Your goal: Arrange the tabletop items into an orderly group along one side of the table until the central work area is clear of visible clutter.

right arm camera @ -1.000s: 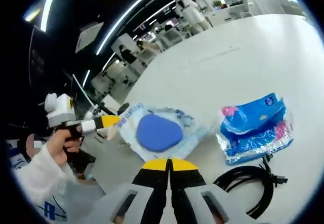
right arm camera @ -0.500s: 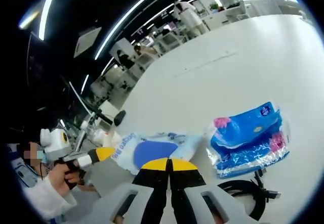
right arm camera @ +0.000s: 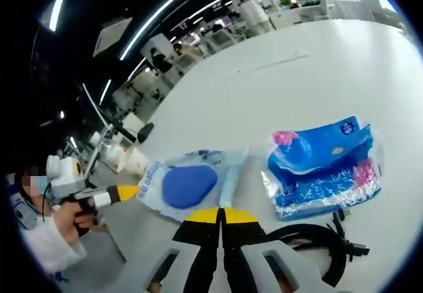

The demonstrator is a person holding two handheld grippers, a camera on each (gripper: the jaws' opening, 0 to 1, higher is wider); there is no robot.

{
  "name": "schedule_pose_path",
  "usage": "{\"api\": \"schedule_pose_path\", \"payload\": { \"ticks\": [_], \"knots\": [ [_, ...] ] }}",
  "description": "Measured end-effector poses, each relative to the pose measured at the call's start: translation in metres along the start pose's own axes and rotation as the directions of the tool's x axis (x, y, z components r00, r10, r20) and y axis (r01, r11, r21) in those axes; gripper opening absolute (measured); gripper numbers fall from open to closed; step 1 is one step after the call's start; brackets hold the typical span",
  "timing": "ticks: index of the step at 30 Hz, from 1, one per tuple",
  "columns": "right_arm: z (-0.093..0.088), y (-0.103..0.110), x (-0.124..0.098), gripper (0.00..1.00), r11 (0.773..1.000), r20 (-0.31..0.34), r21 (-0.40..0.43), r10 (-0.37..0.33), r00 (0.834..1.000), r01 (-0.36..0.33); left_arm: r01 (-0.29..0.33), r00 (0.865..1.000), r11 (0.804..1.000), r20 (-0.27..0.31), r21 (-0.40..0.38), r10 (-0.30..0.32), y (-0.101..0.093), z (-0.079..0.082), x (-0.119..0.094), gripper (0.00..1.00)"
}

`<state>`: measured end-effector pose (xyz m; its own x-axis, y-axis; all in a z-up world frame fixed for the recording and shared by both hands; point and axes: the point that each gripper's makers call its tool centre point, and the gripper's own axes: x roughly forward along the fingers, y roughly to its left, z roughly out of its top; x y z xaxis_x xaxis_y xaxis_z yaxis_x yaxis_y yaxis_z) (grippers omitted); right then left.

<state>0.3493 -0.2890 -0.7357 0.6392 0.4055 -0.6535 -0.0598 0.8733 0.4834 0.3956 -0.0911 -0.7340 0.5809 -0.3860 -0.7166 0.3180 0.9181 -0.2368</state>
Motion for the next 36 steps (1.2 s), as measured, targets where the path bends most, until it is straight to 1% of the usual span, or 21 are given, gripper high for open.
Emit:
{"api": "schedule_pose_path", "payload": {
  "ticks": [2,5,6,8,10,13,15,17,18,19,21,22,23,24,27,30,33,36],
  "knots": [
    [-0.005,-0.004,0.003,0.00,1.000,-0.018,-0.018,-0.021,1.000,0.021,-0.009,1.000,1.000,-0.011,0.000,0.009,0.003,-0.006,0.002,0.00],
    [-0.009,-0.013,0.005,0.00,0.999,-0.023,0.006,-0.037,0.999,0.037,-0.018,1.000,1.000,-0.024,0.000,0.018,0.006,-0.012,0.004,0.00],
    [-0.010,-0.016,0.006,0.00,0.999,-0.027,0.019,-0.040,0.999,0.040,-0.020,0.999,1.000,-0.028,0.005,0.020,0.007,-0.014,0.005,0.00],
    [-0.011,-0.016,0.010,0.00,0.999,-0.039,0.004,-0.041,0.998,0.041,-0.027,0.999,0.999,-0.036,0.036,0.028,0.007,-0.016,0.006,0.00],
    [-0.012,-0.016,0.012,0.00,0.999,-0.053,-0.005,-0.043,0.998,0.043,-0.035,0.999,0.998,-0.034,0.051,0.037,0.009,-0.017,0.008,0.00],
    [-0.014,-0.017,0.015,0.00,0.999,-0.063,0.005,-0.048,0.997,0.049,-0.038,0.999,0.998,-0.028,0.055,0.039,0.010,-0.016,0.010,0.00],
    [-0.016,-0.017,0.016,0.00,0.998,-0.071,-0.032,-0.056,0.996,0.054,-0.034,0.999,0.997,-0.030,0.064,0.036,0.011,-0.018,0.012,0.00],
    [-0.017,-0.017,0.018,0.00,0.997,-0.076,-0.054,-0.059,0.995,0.055,-0.029,0.999,0.998,-0.014,0.047,0.029,0.013,-0.019,0.014,0.00],
    [-0.017,-0.017,0.018,0.00,0.997,-0.077,-0.059,-0.059,0.995,0.055,-0.023,1.000,1.000,-0.003,0.016,0.024,0.014,-0.020,0.015,0.00],
    [-0.018,-0.017,0.018,0.00,0.997,-0.078,-0.062,-0.060,0.995,0.056,-0.023,1.000,1.000,0.001,0.009,0.023,0.015,-0.020,0.015,0.00],
    [-0.019,-0.018,0.019,0.00,0.995,-0.079,-0.078,-0.062,0.995,0.056,-0.026,1.000,0.999,0.003,0.035,0.026,0.013,-0.020,0.016,0.00],
    [-0.020,-0.020,0.018,0.00,0.993,-0.083,-0.110,-0.060,0.995,0.051,-0.037,0.999,0.998,0.000,0.053,0.037,0.014,-0.020,0.016,0.00],
    [-0.020,-0.020,0.018,0.00,0.993,-0.078,-0.105,-0.071,0.994,0.062,-0.061,0.998,0.990,-0.003,0.127,0.062,0.018,-0.019,0.014,0.00],
    [-0.020,-0.020,0.018,0.00,0.992,-0.079,-0.109,-0.069,0.995,0.060,-0.051,0.999,0.991,-0.002,0.127,0.052,0.015,-0.020,0.014,0.00],
    [-0.019,-0.020,0.018,0.00,0.992,-0.081,-0.108,-0.067,0.994,0.058,-0.047,0.999,0.996,-0.001,0.074,0.047,0.015,-0.020,0.014,0.00],
    [-0.019,-0.021,0.018,0.00,0.993,-0.080,-0.102,-0.066,0.995,0.058,-0.050,0.999,0.995,0.002,0.083,0.050,0.015,-0.020,0.014,0.00],
    [-0.018,-0.020,0.018,0.00,0.994,-0.081,-0.098,-0.066,0.994,0.058,-0.047,0.999,0.992,0.011,0.120,0.046,0.013,-0.020,0.013,0.00],
    [-0.018,-0.019,0.018,0.00,0.994,-0.071,-0.094,-0.054,0.996,0.048,-0.036,0.999,0.995,0.019,0.096,0.035,0.015,-0.019,0.013,0.00]
  ]
}}
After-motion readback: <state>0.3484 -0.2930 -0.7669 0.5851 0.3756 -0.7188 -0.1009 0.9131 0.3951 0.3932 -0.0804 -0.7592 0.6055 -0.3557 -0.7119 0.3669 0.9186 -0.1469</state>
